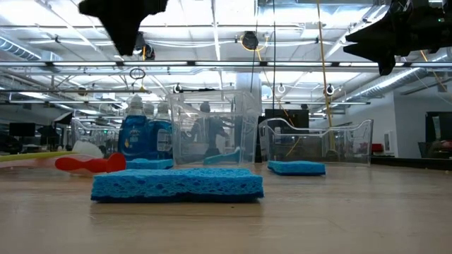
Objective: Pick & Place Kitchen Sink Supplies
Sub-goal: Put the green dish brush into the transparent container
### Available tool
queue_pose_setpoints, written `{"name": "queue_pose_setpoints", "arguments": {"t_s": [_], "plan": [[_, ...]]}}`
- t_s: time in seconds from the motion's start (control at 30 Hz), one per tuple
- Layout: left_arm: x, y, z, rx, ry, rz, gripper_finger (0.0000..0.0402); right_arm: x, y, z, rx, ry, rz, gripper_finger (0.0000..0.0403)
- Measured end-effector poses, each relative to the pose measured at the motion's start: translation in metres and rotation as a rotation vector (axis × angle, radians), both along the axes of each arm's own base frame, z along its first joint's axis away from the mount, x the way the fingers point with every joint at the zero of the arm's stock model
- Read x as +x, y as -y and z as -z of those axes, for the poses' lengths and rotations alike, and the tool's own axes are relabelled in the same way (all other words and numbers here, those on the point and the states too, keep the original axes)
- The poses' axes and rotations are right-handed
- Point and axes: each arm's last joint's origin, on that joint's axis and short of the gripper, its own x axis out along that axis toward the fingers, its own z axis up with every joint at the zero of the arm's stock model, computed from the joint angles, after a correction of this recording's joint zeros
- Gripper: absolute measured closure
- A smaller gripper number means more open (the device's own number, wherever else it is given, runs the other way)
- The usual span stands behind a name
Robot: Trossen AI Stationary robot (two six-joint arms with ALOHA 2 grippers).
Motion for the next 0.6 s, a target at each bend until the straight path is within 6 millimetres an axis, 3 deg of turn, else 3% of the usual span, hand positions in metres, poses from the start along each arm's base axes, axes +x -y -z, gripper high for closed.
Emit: {"name": "queue_pose_setpoints", "arguments": {"t_s": [0.2, 0.43, 0.6], "plan": [[-0.023, 0.014, 0.028, -0.088, -0.011, -0.119, 0.0328, 0.000, 0.000, 0.000, 0.000, 0.000, 0.000, 0.0273], [-0.053, 0.028, 0.061, -0.196, 0.154, -0.203, 0.0328, 0.000, 0.000, 0.000, 0.000, 0.000, 0.000, 0.0273], [-0.068, 0.037, 0.089, -0.237, 0.125, -0.247, 0.0327, 0.000, 0.000, 0.000, 0.000, 0.000, 0.000, 0.0273]]}}
